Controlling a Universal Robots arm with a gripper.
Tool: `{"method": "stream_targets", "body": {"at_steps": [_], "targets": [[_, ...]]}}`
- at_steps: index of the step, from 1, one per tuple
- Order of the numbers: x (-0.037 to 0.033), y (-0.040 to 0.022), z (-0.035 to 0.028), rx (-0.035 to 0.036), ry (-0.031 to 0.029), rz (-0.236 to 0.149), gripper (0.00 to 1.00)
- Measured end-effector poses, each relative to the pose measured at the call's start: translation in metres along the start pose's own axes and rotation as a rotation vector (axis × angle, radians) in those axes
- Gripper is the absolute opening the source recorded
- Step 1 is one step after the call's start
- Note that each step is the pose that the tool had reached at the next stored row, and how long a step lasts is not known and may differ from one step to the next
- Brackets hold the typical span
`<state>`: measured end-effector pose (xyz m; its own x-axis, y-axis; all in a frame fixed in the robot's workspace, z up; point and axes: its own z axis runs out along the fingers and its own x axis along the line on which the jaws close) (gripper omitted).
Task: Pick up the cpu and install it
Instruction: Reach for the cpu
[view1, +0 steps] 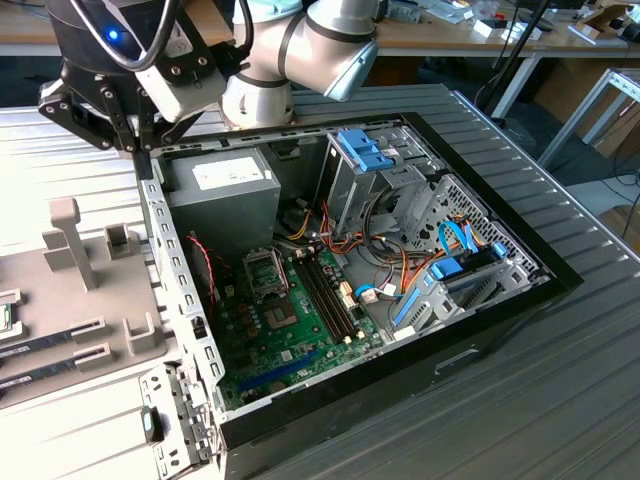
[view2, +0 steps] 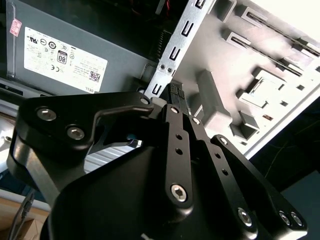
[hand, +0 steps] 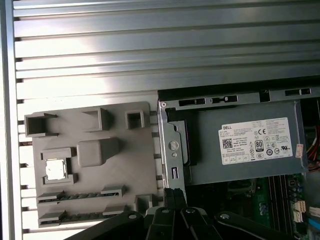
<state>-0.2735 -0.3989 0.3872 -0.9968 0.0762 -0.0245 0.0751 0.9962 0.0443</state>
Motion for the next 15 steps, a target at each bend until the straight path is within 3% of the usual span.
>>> {"method": "stream_targets", "body": {"at_steps": [6, 10, 15], "targets": [[0.0014, -0.0001, 0.0002, 0.0, 0.0, 0.0, 0.1], [0.0078, -0.0006, 0.0017, 0.0, 0.0, 0.0, 0.1], [0.0088, -0.0008, 0.002, 0.0, 0.0, 0.0, 0.1]]}}
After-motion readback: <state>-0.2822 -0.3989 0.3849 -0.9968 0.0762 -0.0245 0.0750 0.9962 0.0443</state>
